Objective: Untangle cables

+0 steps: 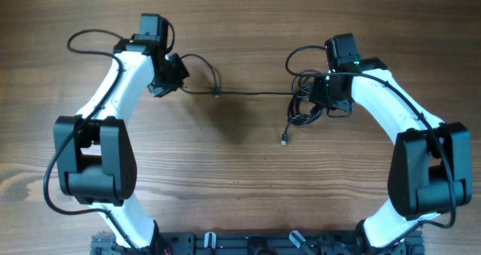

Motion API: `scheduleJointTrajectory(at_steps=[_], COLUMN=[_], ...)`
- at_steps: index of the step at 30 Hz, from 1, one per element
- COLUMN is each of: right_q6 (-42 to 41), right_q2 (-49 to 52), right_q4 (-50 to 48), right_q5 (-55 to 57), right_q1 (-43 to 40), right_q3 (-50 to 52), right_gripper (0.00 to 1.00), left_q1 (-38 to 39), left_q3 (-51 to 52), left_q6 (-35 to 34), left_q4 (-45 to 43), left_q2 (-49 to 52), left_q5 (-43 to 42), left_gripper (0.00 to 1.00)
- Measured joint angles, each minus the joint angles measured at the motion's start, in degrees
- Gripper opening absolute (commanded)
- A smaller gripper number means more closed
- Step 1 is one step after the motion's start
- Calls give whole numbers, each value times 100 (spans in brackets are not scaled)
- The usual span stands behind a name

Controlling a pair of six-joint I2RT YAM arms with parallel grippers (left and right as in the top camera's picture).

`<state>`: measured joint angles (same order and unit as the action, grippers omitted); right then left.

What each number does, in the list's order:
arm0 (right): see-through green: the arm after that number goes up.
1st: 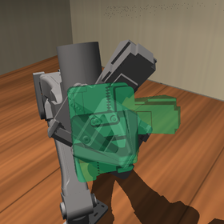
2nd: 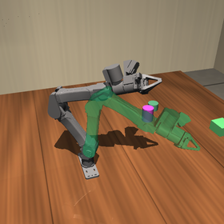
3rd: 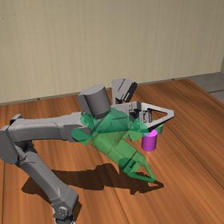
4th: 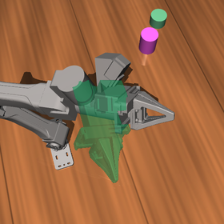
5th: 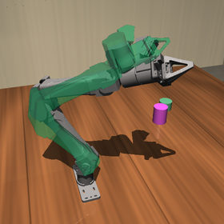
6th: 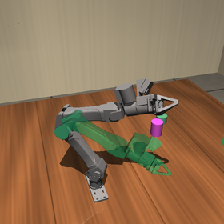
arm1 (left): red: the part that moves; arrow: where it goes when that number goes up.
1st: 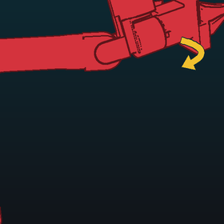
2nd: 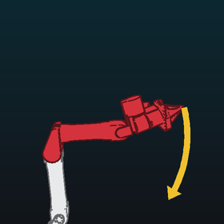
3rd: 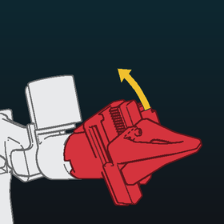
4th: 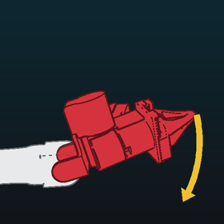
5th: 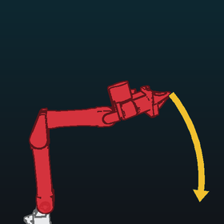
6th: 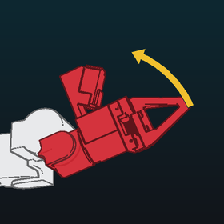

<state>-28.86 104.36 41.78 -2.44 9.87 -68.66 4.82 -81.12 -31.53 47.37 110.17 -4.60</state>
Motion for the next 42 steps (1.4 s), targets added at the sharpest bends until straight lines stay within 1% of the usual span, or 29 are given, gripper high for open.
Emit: scheduleJointTrajectory(at_steps=[3,6,7,8,9,14,18,22,25,34,37,38,39,40,41,42], right_q6=[-20,31,96,170,339,938,1099,1141,1377,1698,1707,1707,1707,1707,1707,1707], right_q2=[0,0,0,0,2,15,37,39,44,44,44,44,44,44,44,44], right_q4=[-4,-81,-133,-192,-310,-673,-796,-820,-951,-1580,-1703,-1714,-1727,-1727,-1729,-1729], right_q5=[9,-151,-313,-457,-793,-2315,-2997,-3202,-3314,-3434,-3449,-3453,-3460,-3460,-3462,-3462], right_q1=[0,-22,-57,-72,-120,-151,-140,9,243,946,1025,1025,1023,1023,1025,1025], right_q3=[0,7,7,9,11,48,72,72,72,72,72,72,72,72,72,72], right_gripper=[9,8,7,6,5,4,4,4,4,4,4,4,4,4,4,4], left_q1=[-39,-4,26,52,83,184,192,192,192,192,192,192,192,192,192,195], left_q3=[20,20,20,20,20,20,20,20,20,20,20,20,20,20,20,20], left_q6=[-116,-144,-144,-142,-142,-160,-160,-160,-160,-160,-162,-162,-162,-162,-186,-186], left_q4=[-15,-35,-55,-72,-94,-131,-133,-136,-136,-136,-136,-136,-136,-138,-136,-146], left_q2=[0,0,0,0,0,0,0,0,0,0,0,0,0,0,0,0], left_q5=[2,24,50,72,111,179,179,179,179,179,179,179,179,179,177,179], left_gripper=[4,4,5,8,11,11,10,6,4,4,5,6,13,26,57,73])
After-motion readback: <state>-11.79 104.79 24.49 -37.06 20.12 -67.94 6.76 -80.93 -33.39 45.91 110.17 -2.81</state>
